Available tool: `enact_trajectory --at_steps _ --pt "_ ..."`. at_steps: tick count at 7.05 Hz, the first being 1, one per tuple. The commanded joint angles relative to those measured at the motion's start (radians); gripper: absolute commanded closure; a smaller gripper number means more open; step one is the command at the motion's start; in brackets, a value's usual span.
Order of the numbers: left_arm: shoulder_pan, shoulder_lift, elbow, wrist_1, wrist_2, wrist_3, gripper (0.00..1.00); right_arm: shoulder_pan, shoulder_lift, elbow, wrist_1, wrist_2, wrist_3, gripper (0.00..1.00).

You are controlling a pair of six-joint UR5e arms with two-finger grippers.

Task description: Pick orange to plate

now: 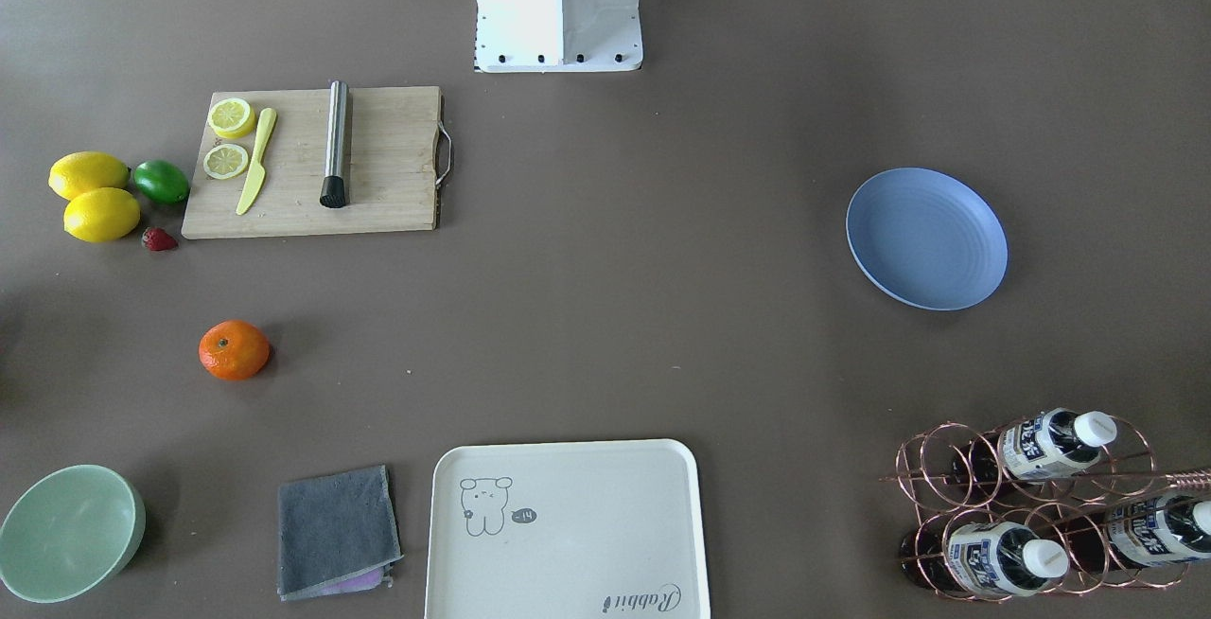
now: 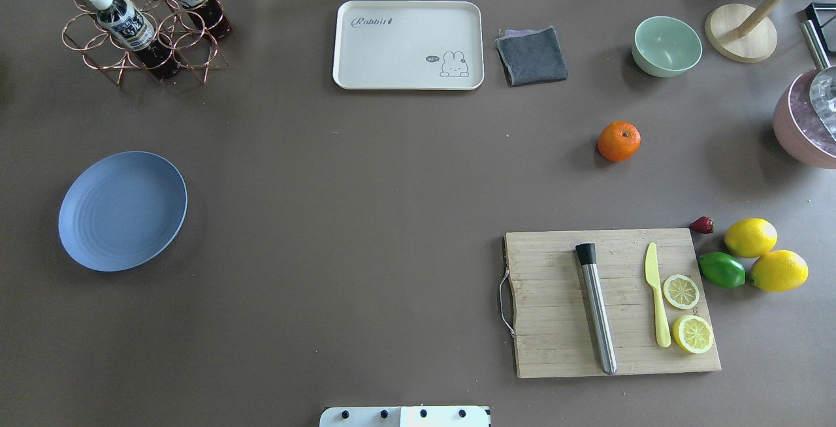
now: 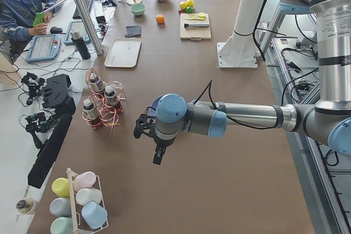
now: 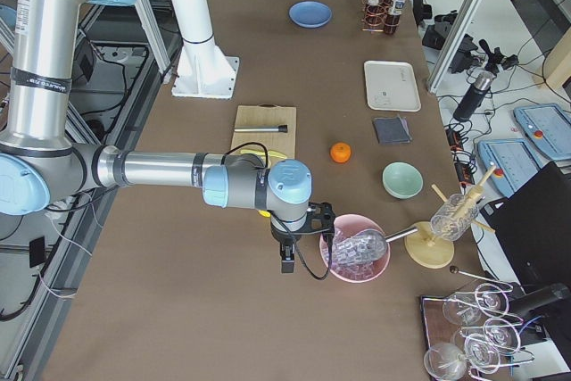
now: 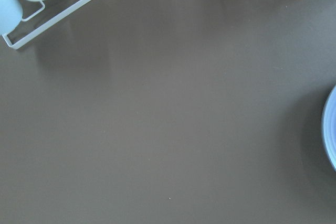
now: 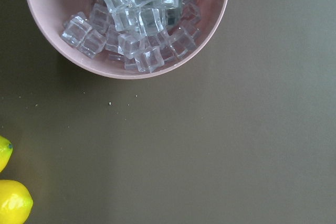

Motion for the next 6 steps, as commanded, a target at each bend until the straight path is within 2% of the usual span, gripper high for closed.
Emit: enact_trajectory --at_steps 1,3,4,6 --pt "-0.001 0.003 0.079 -0.199 -0.009 0.005 0.02 0.000 0.005 0.001 0.006 0.000 0.005 0.00" --pt "-0.001 -0.005 0.090 -0.232 -0.011 -0.009 0.02 -0.002 0.005 -0.004 0.153 0.009 0.014 0.00" --pt "0.002 -0.023 0.093 -0.225 -0.009 -0.041 0.01 -0.002 0.005 -0.005 0.299 -0.014 0.018 0.00" --pt "0.057 -0.034 0.087 -0.232 -0.011 -0.064 0.01 -0.014 0.011 0.019 0.337 0.021 0.160 0.00"
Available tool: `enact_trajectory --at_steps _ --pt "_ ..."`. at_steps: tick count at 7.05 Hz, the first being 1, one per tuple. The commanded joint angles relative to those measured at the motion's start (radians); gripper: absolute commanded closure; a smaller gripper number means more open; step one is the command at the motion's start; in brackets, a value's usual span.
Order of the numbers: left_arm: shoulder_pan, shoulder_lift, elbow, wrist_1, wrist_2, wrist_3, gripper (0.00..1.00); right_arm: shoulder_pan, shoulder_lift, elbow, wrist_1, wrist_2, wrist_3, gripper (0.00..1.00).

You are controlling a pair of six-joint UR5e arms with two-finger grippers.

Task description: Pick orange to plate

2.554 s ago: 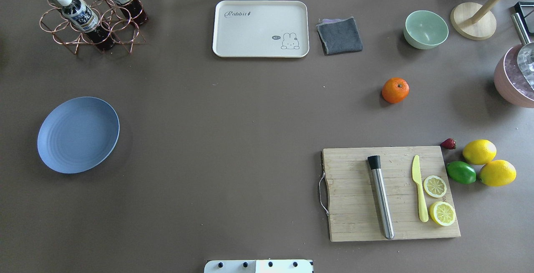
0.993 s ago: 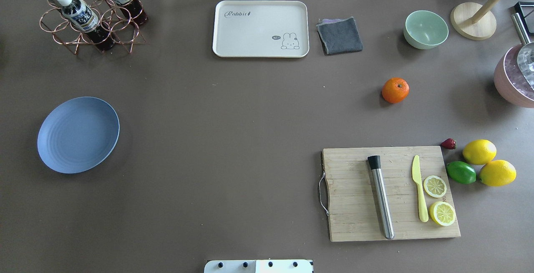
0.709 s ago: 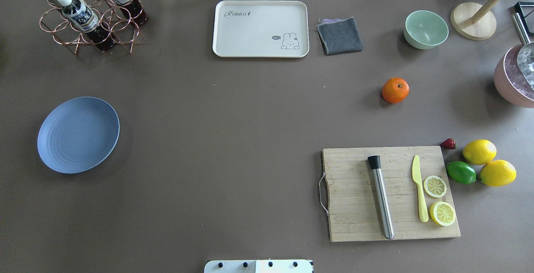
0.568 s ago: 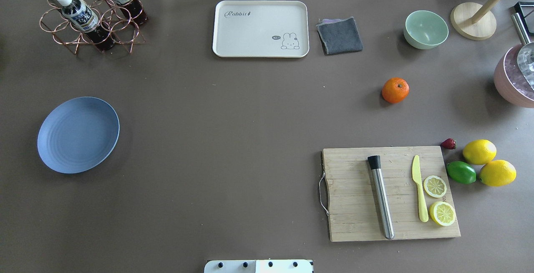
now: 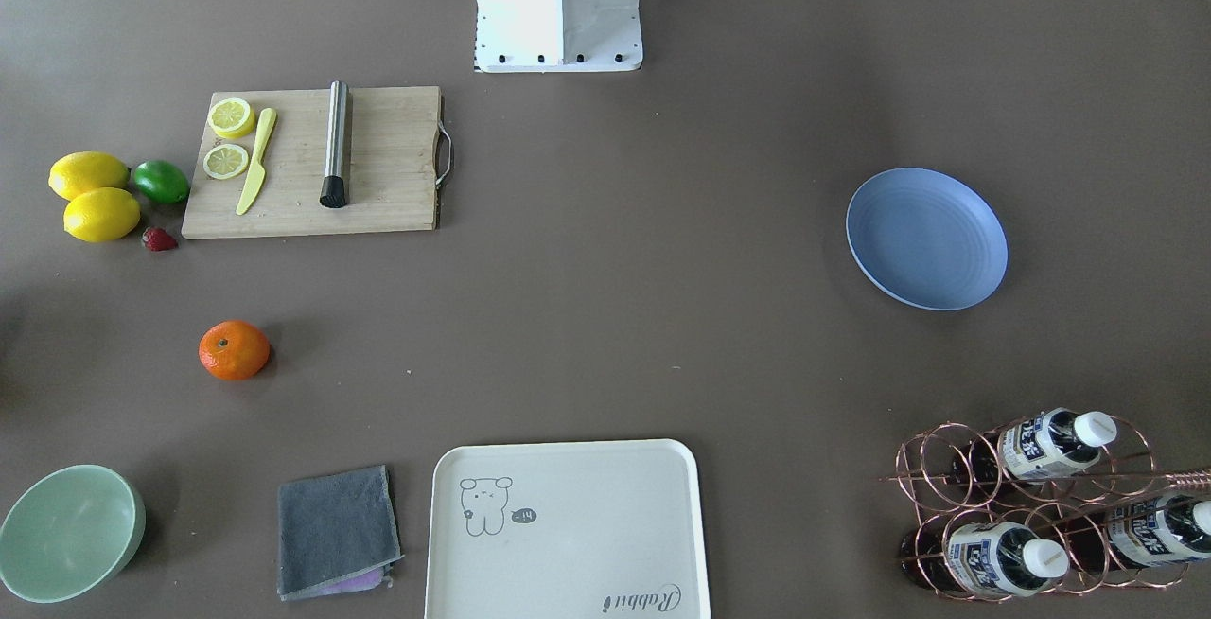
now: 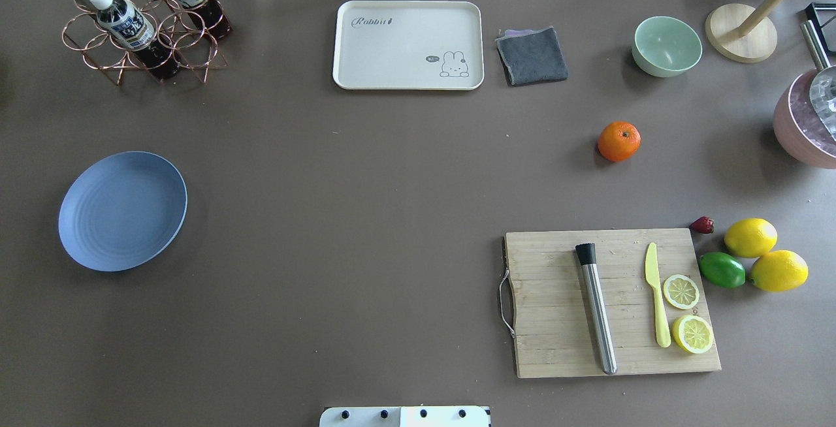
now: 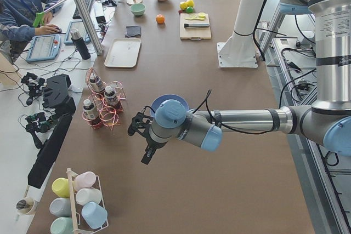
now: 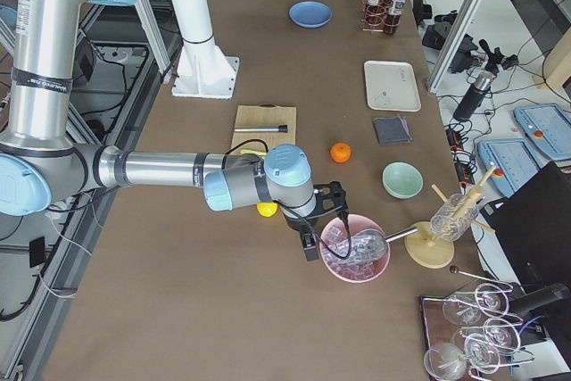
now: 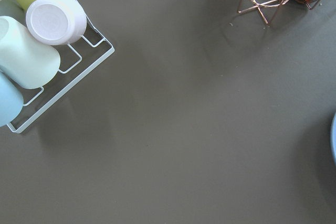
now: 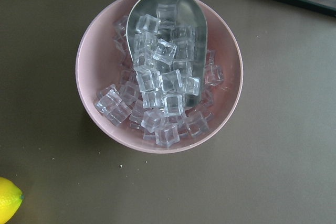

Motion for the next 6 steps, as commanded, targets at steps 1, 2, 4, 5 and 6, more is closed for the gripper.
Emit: enact_trajectory --at_steps 1,2,4,5,6 --pt "0.054 -0.002 0.008 -0.005 -0.034 -0.114 0.01 -0.023 0.005 0.023 0.033 0.101 0.083 0.00" --pt "0.094 0.013 0.011 -0.041 -0.037 -0.177 0.01 -0.023 0.015 0.028 0.030 0.231 0.085 0.00" --pt "0.186 0.024 0.018 -0.119 -0.040 -0.347 0.02 -0.053 0.030 0.014 0.028 0.278 0.141 0.00" --pt "0.265 0.024 0.026 -0.200 -0.034 -0.485 0.02 -0.108 0.031 0.020 0.030 0.164 0.198 0.01" --pt "0.338 0.024 0.084 -0.353 -0.030 -0.618 0.02 -0.180 0.057 0.023 0.031 0.102 0.297 0.02"
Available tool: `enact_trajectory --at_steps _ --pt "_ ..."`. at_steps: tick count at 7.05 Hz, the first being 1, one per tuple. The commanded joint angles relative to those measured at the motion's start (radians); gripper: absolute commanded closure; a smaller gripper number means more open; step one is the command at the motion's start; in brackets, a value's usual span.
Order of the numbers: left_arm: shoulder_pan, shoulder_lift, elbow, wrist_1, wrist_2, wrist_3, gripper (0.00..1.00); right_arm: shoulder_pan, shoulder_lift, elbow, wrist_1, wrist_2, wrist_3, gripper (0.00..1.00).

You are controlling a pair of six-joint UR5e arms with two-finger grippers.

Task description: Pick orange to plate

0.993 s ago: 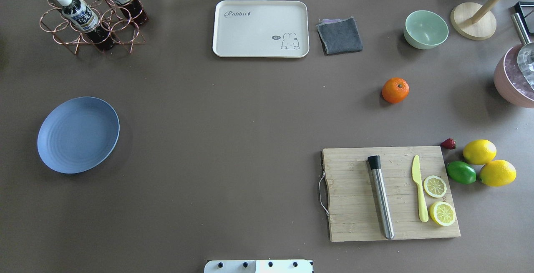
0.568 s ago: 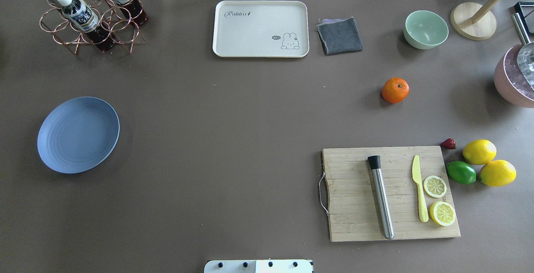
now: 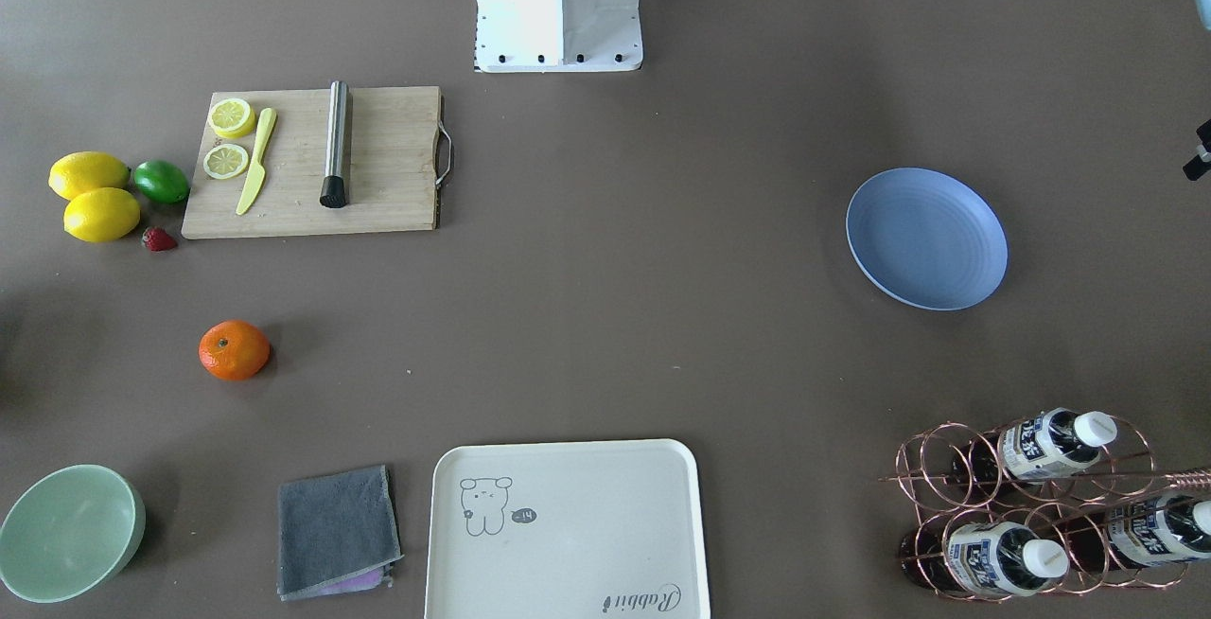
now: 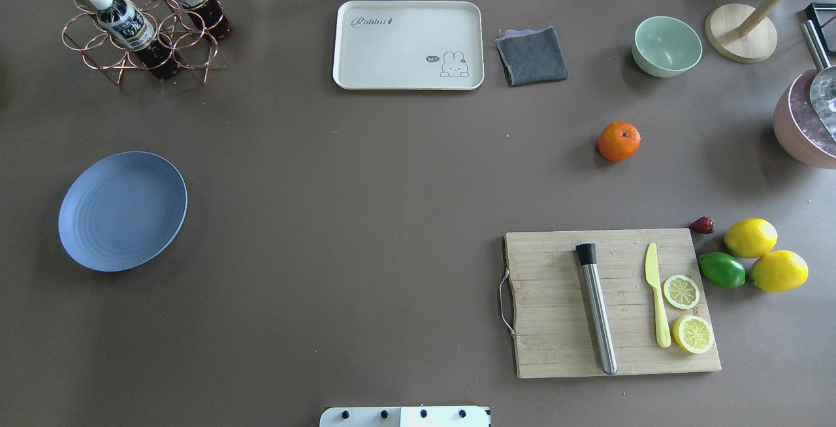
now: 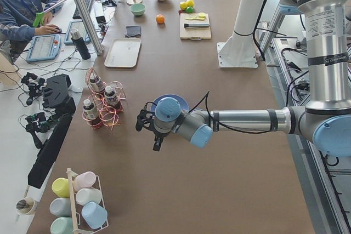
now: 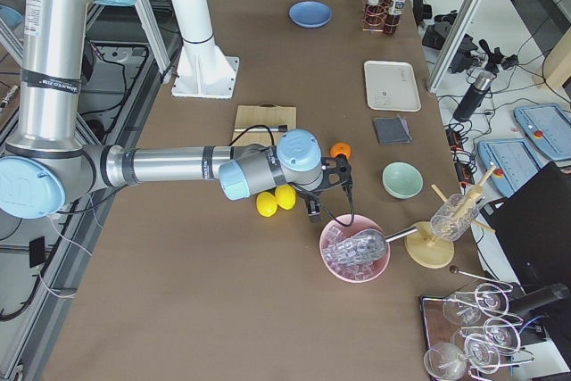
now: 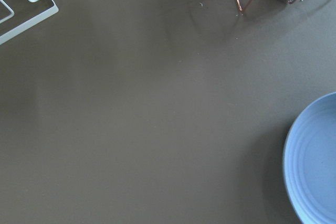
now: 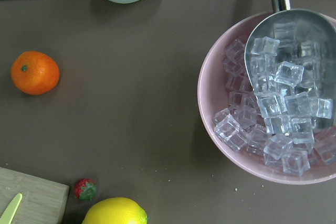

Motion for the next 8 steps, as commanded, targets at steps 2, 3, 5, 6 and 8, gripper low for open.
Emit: enact_trajectory --at_steps 2,3,5,6,8 --pt "0.244 -0.014 0.139 -0.418 0.107 -0.444 0.02 -0.199 0.066 0.016 0.044 -0.206 0.302 0.02" --pt "0.314 -0.043 0.145 -0.435 0.158 -0.512 0.02 -0.280 0.080 0.012 0.096 -0.257 0.405 0.02" --pt "0.349 -0.103 0.183 -0.435 0.166 -0.560 0.03 -0.312 0.097 0.012 0.103 -0.271 0.425 0.01" --pt "0.359 -0.113 0.194 -0.436 0.189 -0.560 0.06 -0.312 0.099 0.012 0.103 -0.271 0.425 0.01" --pt "0.360 -0.120 0.215 -0.438 0.199 -0.550 0.25 -0.313 0.100 0.010 0.103 -0.271 0.425 0.01"
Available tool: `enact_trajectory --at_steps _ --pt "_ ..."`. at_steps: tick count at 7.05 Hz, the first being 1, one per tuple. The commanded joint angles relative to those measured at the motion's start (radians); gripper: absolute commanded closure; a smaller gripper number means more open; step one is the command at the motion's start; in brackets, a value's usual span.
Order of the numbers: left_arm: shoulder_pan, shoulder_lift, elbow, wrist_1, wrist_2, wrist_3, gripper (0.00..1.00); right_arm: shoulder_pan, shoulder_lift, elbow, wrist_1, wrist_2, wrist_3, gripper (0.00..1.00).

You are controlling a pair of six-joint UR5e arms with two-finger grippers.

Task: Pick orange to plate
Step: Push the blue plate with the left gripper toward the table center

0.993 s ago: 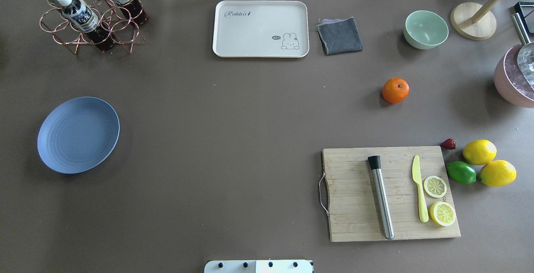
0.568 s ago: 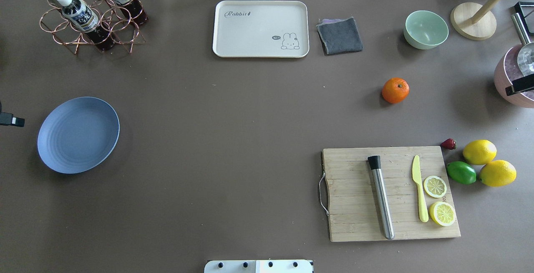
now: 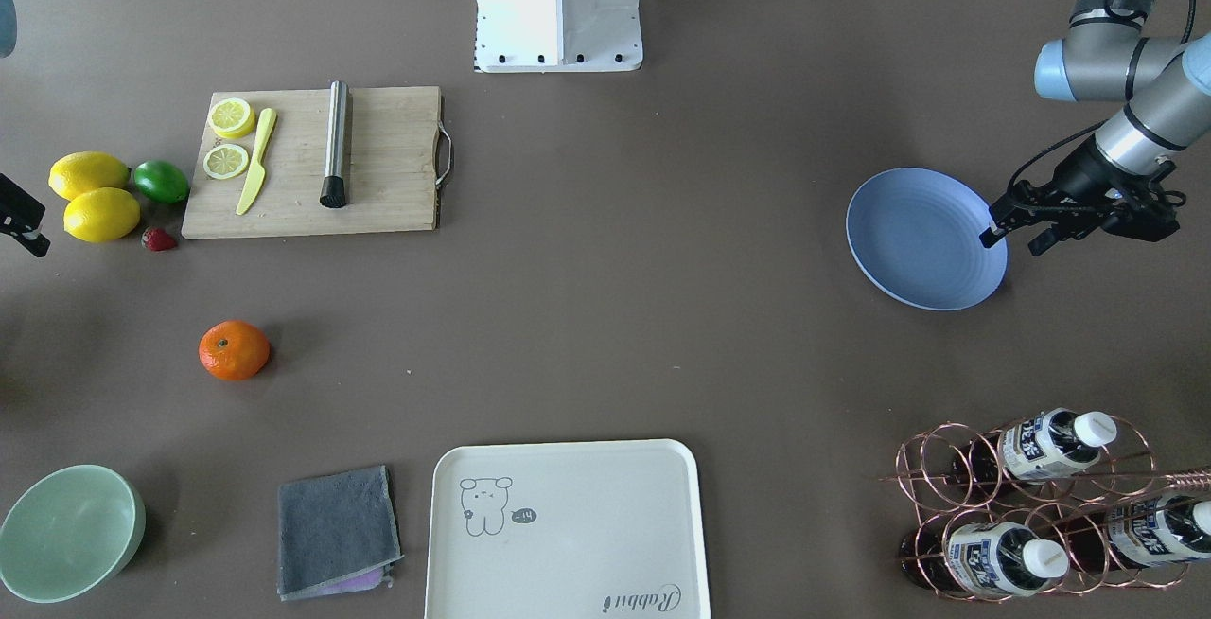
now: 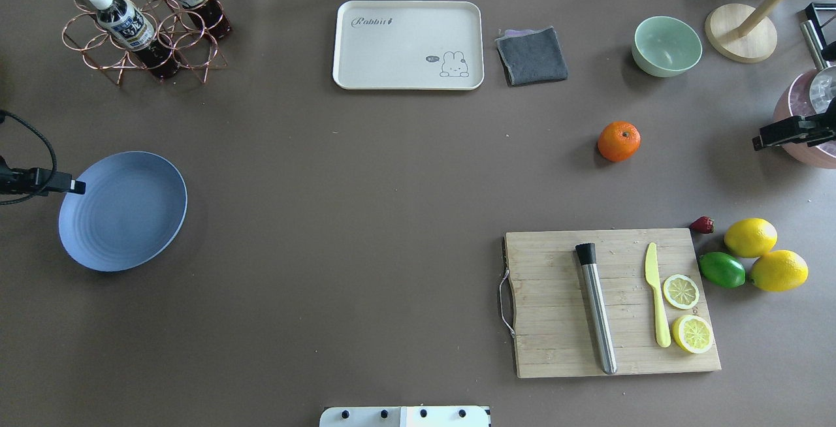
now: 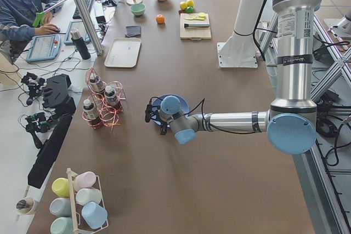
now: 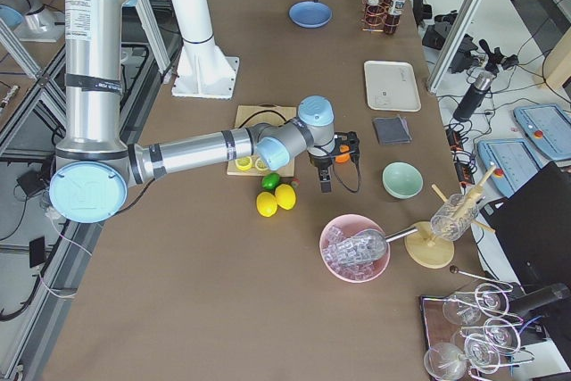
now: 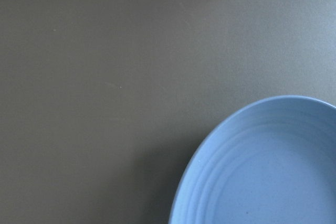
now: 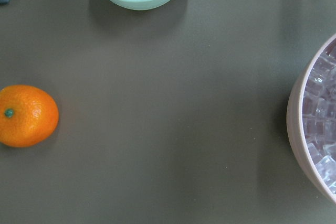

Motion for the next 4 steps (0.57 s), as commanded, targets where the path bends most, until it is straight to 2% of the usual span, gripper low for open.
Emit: enact_trajectory --at_steps 1,4 --pt "0.002 -0.005 0.016 -0.014 0.006 0.004 0.27 -0.001 0.001 -0.001 0.000 -0.001 0.001 0.01" --pt "0.036 -0.002 0.019 -0.021 0.010 0.004 0.31 -0.004 -0.001 -0.001 0.000 -0.003 0.001 0.01"
